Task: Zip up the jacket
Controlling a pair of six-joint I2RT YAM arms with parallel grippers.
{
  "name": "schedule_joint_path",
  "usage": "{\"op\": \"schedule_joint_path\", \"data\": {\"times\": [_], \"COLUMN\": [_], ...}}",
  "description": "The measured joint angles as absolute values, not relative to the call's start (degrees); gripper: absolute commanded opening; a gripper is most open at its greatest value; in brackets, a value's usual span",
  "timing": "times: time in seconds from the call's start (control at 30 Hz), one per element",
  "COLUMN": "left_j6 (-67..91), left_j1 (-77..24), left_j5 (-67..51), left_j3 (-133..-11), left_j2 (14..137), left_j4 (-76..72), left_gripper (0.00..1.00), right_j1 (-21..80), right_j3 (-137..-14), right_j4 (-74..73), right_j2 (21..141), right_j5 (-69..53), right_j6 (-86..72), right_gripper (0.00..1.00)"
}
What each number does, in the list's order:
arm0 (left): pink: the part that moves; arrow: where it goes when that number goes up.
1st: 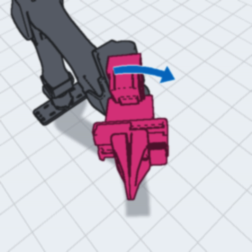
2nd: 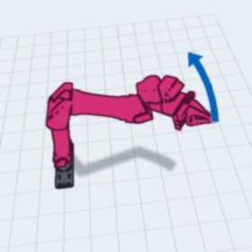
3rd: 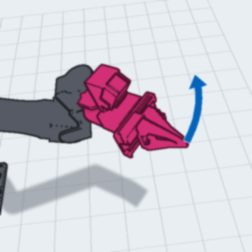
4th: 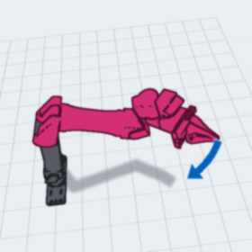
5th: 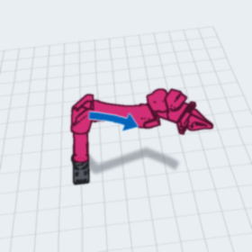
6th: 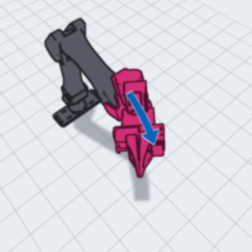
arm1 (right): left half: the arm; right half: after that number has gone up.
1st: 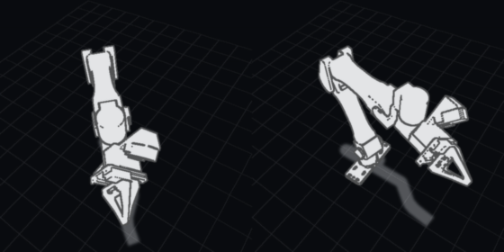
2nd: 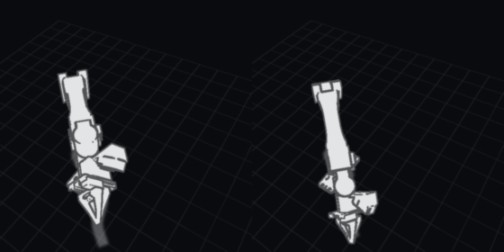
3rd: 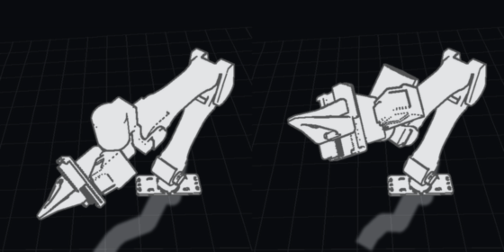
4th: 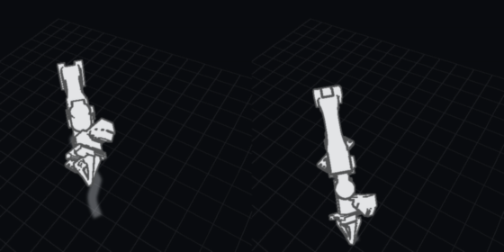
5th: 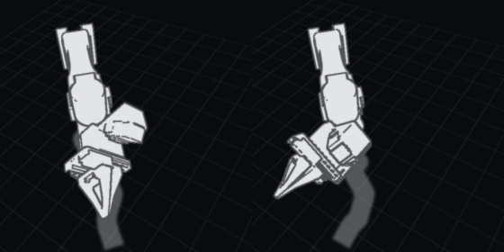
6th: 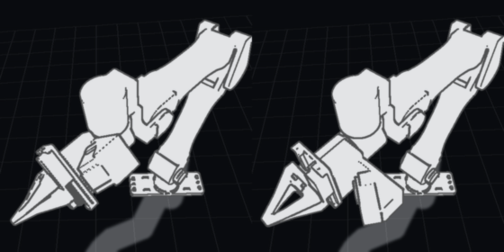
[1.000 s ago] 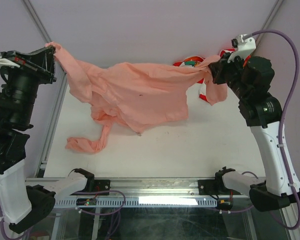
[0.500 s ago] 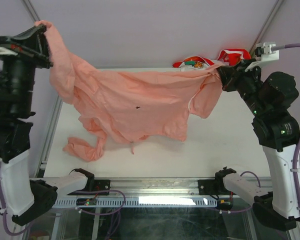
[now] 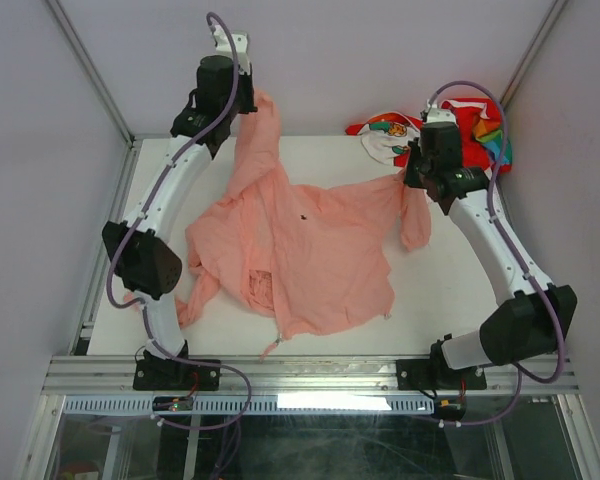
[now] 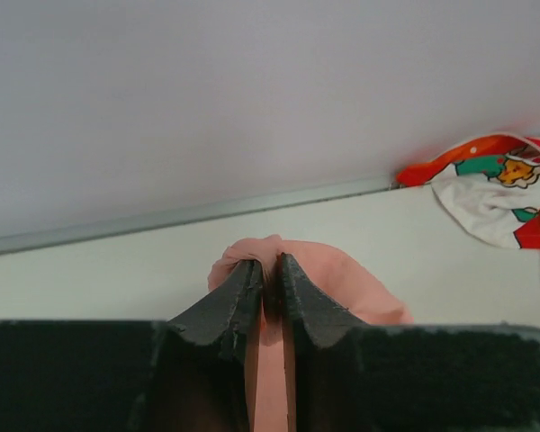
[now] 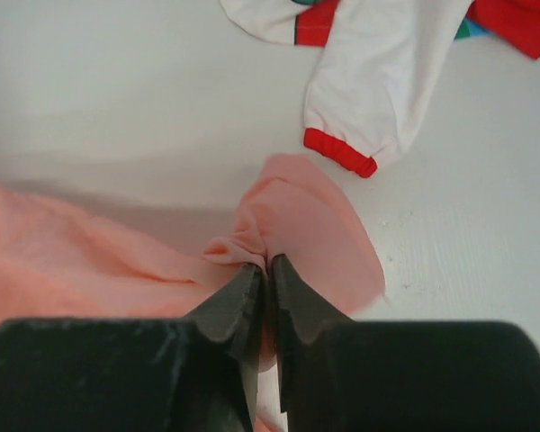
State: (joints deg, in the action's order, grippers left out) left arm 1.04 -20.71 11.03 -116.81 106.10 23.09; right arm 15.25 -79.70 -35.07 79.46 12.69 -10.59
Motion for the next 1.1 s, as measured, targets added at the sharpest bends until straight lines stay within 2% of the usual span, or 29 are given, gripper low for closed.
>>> {"op": "schedule_joint_path", "data": {"times": [0.07,0.13,0.2,0.3,0.47,0.7,0.87,1.1], "left_j6": [2.0,3.1,4.4,6.1,9.1,15.0,19.5,21.9], "left_j1": [-20.1,-19.7,-19.4,-19.4,-19.4,-19.4,-19.4,-19.4], "left_j5": [9.6,7.8,6.4,5.2,4.6,4.3,2.1,-0.8], "left_j3": [-118.9,-120.3,-120.4,-117.2,-103.0,-83.3,-71.9,-67.1], "left_j2": [110.8,113.3,113.4,109.6,96.4,82.4,78.3,82.3], "left_j4": [24.6,25.9,27.1,26.7,28.7,37.6,43.0,43.7], "left_gripper": [0.25,0.41,0.47,0.54,0.66,0.73,0.71,0.70], "right_j1": [14.7,14.3,14.3,14.3,15.8,25.9,35.1,37.3], "right_j3": [-79.7,-80.1,-80.4,-80.4,-76.4,-67.2,-60.6,-58.2], "right_j4": [-35.2,-35.9,-36.3,-36.4,-36.4,-35.7,-33.9,-28.9], "right_j2": [81.8,83.0,83.1,82.3,78.6,76.6,79.7,87.2], "right_j5": [13.4,13.4,12.4,9.1,2.3,-5.6,-8.3,-7.0], "right_j6": [-10.7,-10.8,-10.8,-10.9,-10.6,-11.6,-14.5,-17.6], "right_gripper": [0.25,0.39,0.54,0.63,0.69,0.74,0.75,0.76]}}
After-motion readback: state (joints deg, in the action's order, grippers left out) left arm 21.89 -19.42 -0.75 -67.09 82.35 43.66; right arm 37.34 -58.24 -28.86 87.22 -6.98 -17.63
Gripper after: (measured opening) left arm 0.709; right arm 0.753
